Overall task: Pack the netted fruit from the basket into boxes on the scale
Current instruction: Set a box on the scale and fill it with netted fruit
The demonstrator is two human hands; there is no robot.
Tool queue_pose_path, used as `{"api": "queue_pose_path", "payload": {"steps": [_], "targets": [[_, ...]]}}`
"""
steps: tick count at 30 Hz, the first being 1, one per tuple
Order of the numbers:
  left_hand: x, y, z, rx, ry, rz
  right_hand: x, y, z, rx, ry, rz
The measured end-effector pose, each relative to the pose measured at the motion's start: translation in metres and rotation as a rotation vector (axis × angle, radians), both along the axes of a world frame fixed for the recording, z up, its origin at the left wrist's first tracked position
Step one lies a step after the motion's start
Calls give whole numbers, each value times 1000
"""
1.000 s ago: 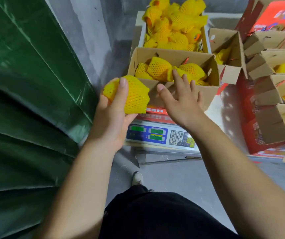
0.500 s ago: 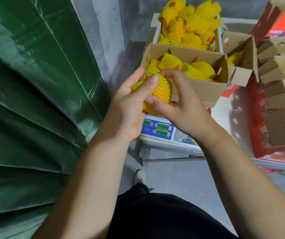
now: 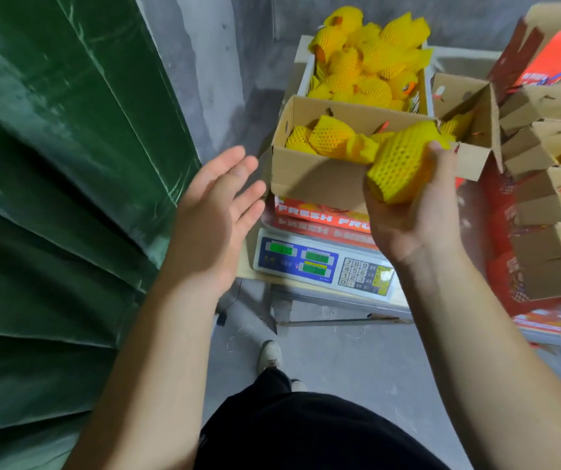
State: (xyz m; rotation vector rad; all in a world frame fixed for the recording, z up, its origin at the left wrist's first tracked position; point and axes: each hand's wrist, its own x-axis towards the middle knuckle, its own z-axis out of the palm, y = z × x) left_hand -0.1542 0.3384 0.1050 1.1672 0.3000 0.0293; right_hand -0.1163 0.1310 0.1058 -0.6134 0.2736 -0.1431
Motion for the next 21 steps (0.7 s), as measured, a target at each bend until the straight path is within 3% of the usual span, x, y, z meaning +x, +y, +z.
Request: {"api": "queue_pose_path", "payload": {"steps": [4, 7, 10, 12, 13, 14, 16, 21], "targets": [[5, 2, -9, 27, 46, 32, 35, -8, -6, -359, 109, -316], [9, 1, -14, 34, 81, 35, 74, -4, -5, -950, 59, -282], [15, -1, -16, 42, 108, 36, 119, 10, -11, -1703, -153, -88], [20, -2, -15, 55, 119, 32, 139, 21, -23, -2156, -198, 259], [23, -2, -15, 64, 122, 28, 145, 26, -30, -2285, -178, 437], [25, -1, -14, 73, 125, 20, 147, 29, -37, -2338, -142, 559], [29, 1, -14, 90, 125, 4, 145, 29, -49, -2348, -135, 577], [32, 7, -17, 119, 130, 8, 134, 25, -62, -2416, -449, 44]]}}
